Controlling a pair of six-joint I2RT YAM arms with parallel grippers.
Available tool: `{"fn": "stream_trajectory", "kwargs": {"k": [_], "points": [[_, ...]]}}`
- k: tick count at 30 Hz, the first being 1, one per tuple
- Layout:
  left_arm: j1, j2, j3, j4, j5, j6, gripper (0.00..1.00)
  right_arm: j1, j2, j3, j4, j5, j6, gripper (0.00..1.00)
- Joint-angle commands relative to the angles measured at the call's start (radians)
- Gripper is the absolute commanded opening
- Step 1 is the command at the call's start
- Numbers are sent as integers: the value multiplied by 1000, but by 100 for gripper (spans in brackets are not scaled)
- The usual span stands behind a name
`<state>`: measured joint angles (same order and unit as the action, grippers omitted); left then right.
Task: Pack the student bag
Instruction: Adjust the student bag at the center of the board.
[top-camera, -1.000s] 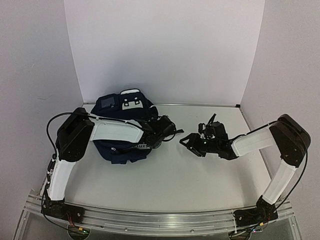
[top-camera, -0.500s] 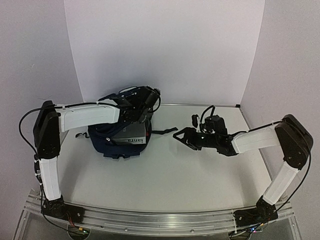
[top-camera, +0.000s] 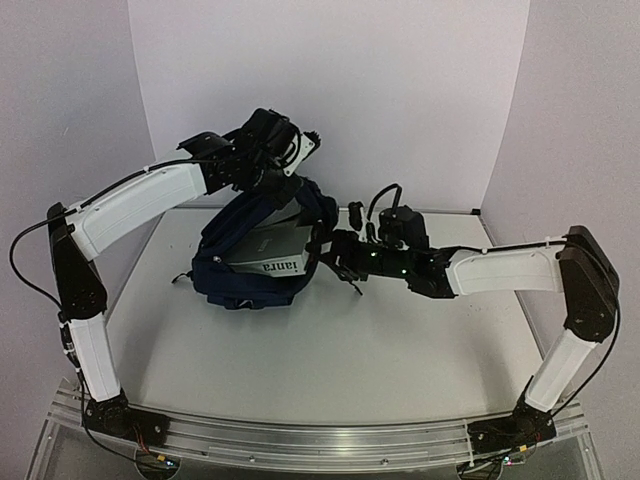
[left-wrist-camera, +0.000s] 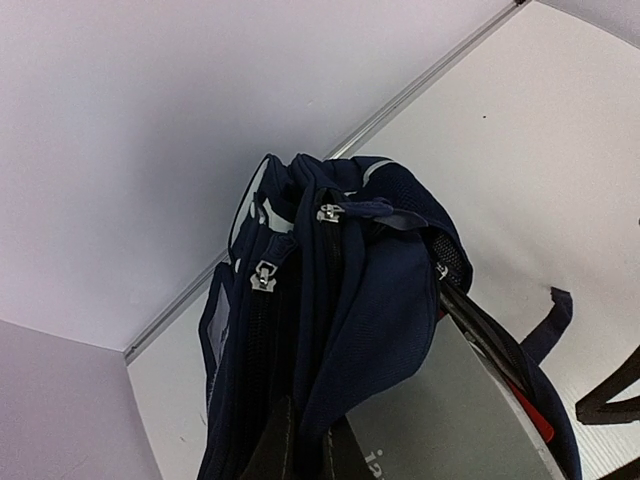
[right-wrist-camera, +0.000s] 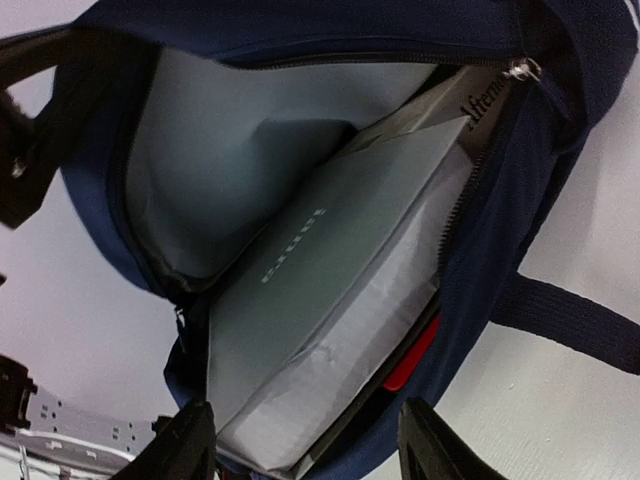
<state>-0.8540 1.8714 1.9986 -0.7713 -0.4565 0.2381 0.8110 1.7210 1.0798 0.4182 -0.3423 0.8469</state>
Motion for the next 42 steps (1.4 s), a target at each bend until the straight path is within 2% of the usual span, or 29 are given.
{"fn": "stream_trajectory", "kwargs": {"k": [1,20,22,26,27,33,37,42], "points": [[16,-122,132,140,53,-55,0,-4,1,-28,-56,152,91,57],[21,-115,184,84,145,-95,0,0,165,140,-95,35,34,55],[26,-116,178,82,161,-105,0,0,182,166,-94,17,31,48],[56,-116,168,73,208,-134,0,0,195,217,-88,-59,24,8],[69,-116,165,67,219,-141,0,-1,182,224,-83,-72,29,2],[197,-147,121,29,347,-242,0,0,4,245,-39,-116,62,0],[255,-189,98,45,422,-312,0,-1,-110,319,-38,-119,70,0],[285,-233,147,43,461,-358,0,-2,-201,449,-66,-73,42,0]]}}
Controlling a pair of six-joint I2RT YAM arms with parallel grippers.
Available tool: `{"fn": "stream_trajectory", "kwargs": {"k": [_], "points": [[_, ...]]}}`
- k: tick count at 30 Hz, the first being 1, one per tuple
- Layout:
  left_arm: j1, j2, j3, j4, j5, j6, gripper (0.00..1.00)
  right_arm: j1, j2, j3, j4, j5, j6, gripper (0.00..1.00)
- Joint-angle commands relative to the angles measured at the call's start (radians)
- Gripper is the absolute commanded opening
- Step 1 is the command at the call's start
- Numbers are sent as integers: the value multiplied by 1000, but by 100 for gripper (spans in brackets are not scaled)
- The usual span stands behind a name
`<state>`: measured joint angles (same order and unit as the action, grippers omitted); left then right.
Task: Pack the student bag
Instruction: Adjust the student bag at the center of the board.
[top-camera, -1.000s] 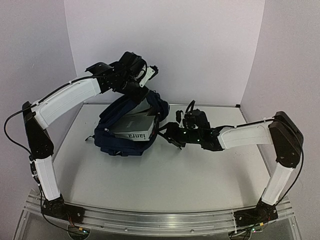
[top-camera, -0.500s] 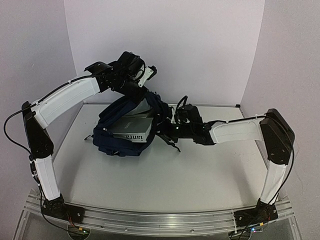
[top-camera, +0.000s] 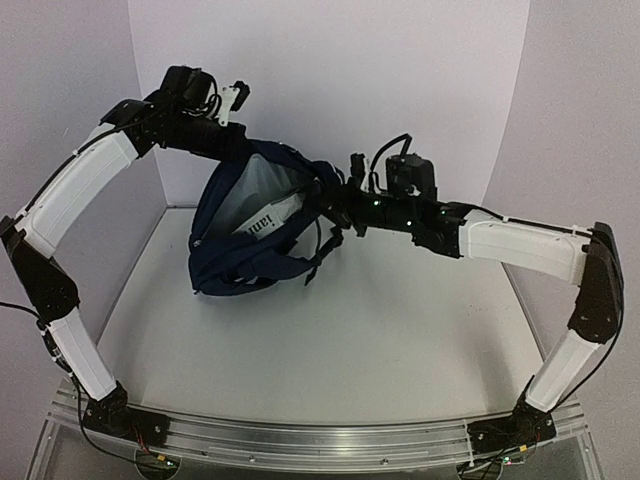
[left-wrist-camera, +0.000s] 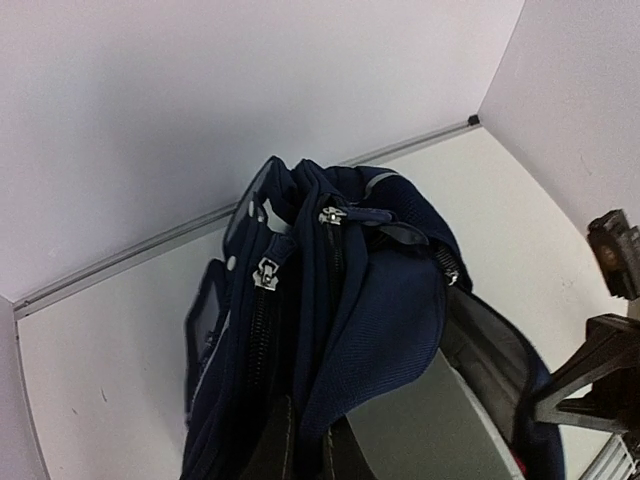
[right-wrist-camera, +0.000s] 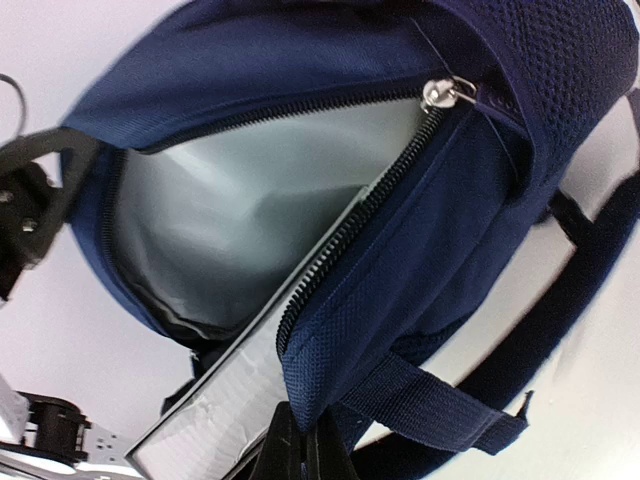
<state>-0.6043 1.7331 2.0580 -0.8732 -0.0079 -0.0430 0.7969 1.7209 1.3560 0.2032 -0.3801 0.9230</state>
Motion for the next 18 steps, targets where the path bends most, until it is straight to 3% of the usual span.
{"fn": "stream_trajectory", "kwargs": {"k": [1,8,13,18], "points": [[38,-98,104,136,23,-84,0,10,-208,205,134,-24,-49,0],[41,-104,233,49,166,-188,0,-21,-198,392,74,-35,-37,0],[41,-174,152,101,310,-298,0,-66,-182,421,63,-63,-7,0],[41,-242,54,177,418,-392,0,-221,-130,358,33,-67,22,0]]}}
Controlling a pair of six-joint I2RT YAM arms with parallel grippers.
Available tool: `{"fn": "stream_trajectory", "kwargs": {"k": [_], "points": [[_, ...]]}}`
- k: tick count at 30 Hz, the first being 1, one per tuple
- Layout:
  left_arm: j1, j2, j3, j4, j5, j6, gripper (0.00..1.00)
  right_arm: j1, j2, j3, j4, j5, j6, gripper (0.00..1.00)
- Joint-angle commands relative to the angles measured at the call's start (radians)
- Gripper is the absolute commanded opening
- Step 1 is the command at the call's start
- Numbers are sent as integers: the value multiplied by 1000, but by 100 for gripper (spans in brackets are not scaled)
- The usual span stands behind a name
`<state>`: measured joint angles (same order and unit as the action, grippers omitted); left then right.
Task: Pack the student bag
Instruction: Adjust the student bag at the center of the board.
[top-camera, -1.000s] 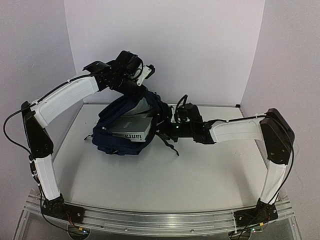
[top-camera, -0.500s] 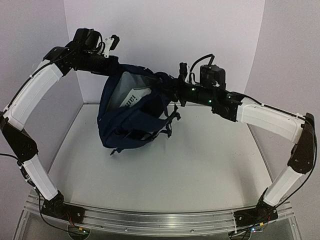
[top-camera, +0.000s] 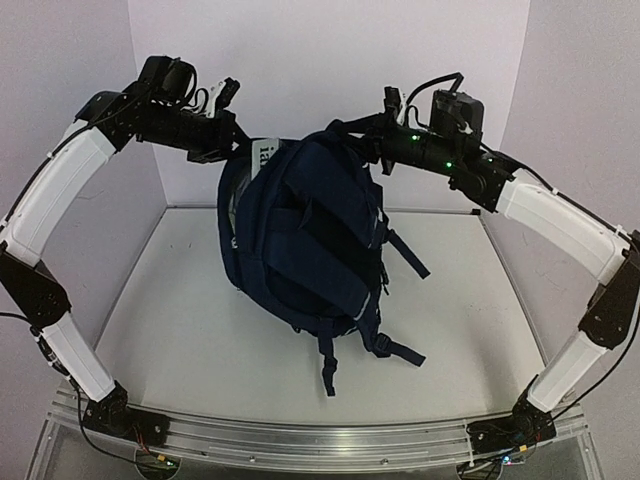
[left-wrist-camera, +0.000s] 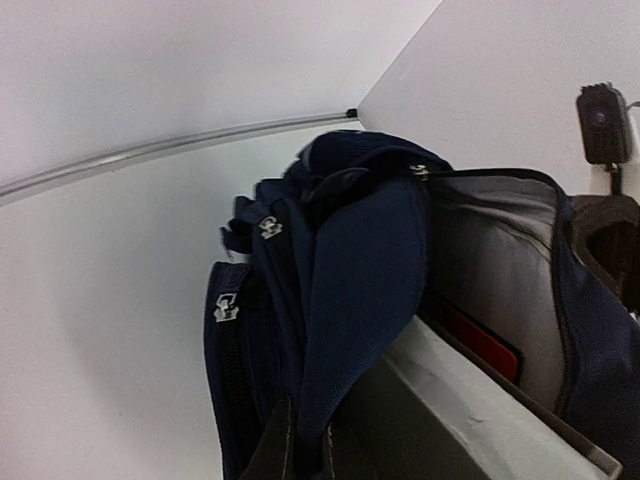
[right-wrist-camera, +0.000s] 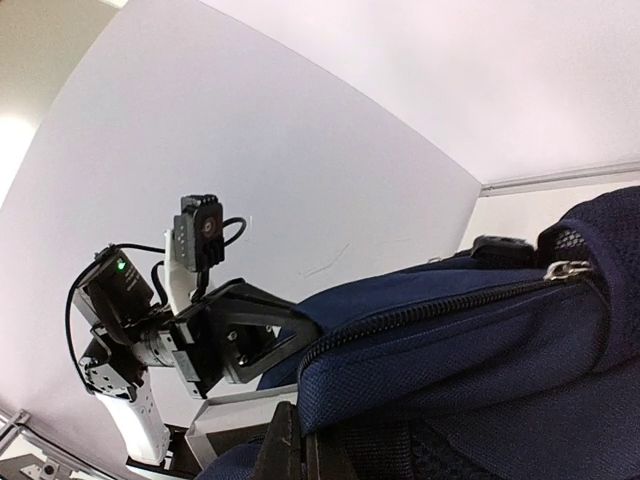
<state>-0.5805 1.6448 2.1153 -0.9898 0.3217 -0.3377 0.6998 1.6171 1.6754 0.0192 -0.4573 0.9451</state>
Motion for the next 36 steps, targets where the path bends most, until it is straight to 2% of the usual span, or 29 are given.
{"fn": "stream_trajectory", "kwargs": {"k": [1,4,10,12,14,17,23,25,28,30,36], "points": [[18,-167,-17,313,107,-114,0,-150,-6,35,203,16,-10,0],[18,-183,-31,349,139,-138,0,-196,60,53,160,31,-59,0],[19,-153,-79,347,111,-109,0,-207,232,160,83,-15,-165,0],[19,-145,-119,387,123,-129,0,-207,253,177,76,-26,-184,0],[19,-154,-187,475,130,-173,0,-207,254,183,67,-22,-216,5],[19,-172,-281,626,94,-237,0,-207,225,178,39,-2,-257,20],[19,-219,-407,826,-118,-281,0,-206,89,130,-111,109,-347,69],[23,-217,-420,853,-202,-270,0,-206,27,98,-145,142,-352,76],[31,-185,-406,870,-238,-273,0,-206,-59,51,-175,138,-342,79],[33,-159,-386,876,-236,-278,0,-199,-110,12,-182,79,-335,78],[33,-108,-328,857,-226,-262,0,-98,-187,2,-222,-56,-338,65]]}}
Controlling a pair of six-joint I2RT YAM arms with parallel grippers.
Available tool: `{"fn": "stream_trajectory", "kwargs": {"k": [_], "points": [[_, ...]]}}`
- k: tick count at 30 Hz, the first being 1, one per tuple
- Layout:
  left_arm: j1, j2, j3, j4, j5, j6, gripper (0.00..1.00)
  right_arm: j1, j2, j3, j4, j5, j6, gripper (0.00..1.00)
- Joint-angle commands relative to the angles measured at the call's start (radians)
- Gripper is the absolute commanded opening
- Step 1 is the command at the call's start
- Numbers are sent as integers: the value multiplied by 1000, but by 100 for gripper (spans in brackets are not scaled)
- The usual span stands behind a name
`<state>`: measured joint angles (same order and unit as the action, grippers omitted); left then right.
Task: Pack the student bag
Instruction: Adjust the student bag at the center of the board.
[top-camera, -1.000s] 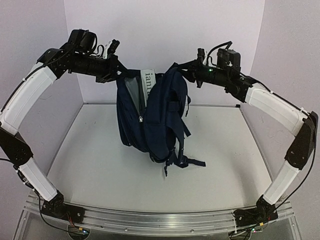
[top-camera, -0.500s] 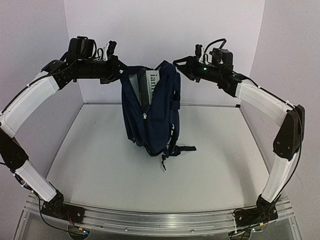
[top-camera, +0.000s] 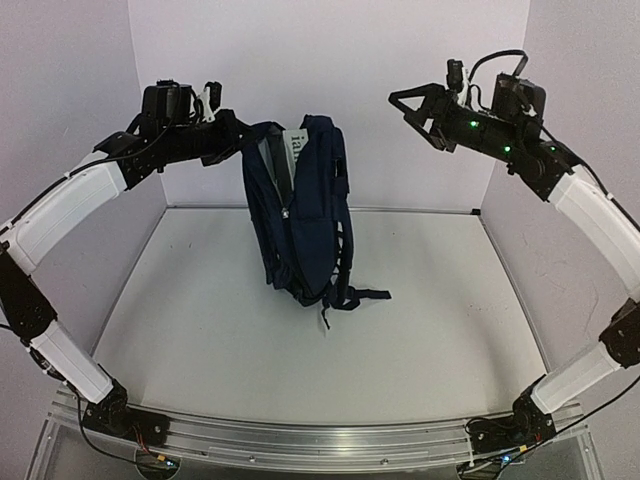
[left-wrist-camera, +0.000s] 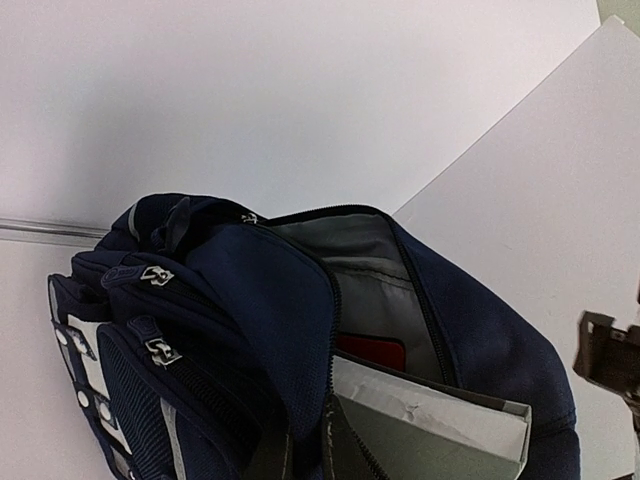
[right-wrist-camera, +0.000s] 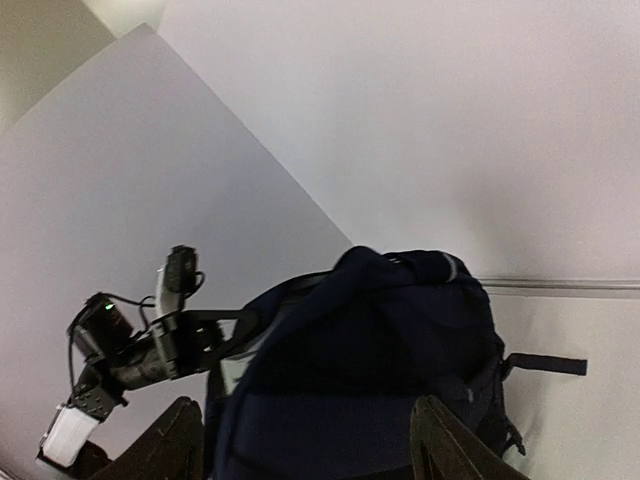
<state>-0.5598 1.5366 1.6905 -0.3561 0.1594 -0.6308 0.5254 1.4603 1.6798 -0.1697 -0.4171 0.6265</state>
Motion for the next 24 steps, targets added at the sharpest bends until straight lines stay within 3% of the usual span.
{"fn": "stream_trajectory", "kwargs": {"k": [1,6,14,24], "points": [[12,3,99,222,-66,33,0,111,-25,12,-41,-95,-24,64],[12,0,101,216,-72,41,0,253,46,88,-86,-59,-57,56],[12,-4,101,201,-63,45,0,317,181,198,-200,43,-98,44],[12,5,103,189,-32,44,0,344,253,294,-288,137,-114,45]]}}
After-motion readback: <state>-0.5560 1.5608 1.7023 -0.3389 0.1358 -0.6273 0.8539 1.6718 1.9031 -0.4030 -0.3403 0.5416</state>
